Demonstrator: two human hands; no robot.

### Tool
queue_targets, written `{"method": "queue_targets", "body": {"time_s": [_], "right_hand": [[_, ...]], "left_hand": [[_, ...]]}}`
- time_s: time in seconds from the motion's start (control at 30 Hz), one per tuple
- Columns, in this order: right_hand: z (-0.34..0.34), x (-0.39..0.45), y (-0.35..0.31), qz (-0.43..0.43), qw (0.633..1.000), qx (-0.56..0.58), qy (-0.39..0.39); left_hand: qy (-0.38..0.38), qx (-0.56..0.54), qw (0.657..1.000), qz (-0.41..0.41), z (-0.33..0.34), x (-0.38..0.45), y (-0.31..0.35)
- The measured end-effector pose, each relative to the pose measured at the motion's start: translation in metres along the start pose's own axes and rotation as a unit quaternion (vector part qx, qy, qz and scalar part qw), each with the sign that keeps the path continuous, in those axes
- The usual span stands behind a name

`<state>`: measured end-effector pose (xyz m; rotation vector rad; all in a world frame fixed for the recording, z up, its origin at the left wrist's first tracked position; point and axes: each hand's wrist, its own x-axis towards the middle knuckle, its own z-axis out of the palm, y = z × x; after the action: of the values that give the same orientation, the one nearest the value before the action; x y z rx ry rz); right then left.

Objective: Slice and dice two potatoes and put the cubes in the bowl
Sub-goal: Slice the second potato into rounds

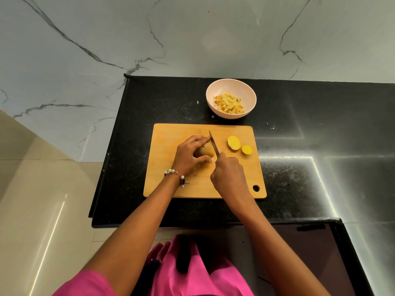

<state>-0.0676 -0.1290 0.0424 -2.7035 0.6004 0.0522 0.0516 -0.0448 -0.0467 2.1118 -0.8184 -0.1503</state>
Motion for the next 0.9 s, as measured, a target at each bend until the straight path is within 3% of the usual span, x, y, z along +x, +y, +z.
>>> {"method": "queue_targets", "body": {"time_s": [0.53,0.9], "right_hand": [[0.015,0.005,-0.007,-0.034,0.999,-0.013,-0.005],[0.049,-0.014,0.018,-0.006,0.998,-0.055,-0.015]], "left_hand": [[0.020,0.003,1.000,0.000,0.002,-0.001,0.001],[0.022,-0.022,0.999,-0.035,0.000,-0.005,0.006]]}}
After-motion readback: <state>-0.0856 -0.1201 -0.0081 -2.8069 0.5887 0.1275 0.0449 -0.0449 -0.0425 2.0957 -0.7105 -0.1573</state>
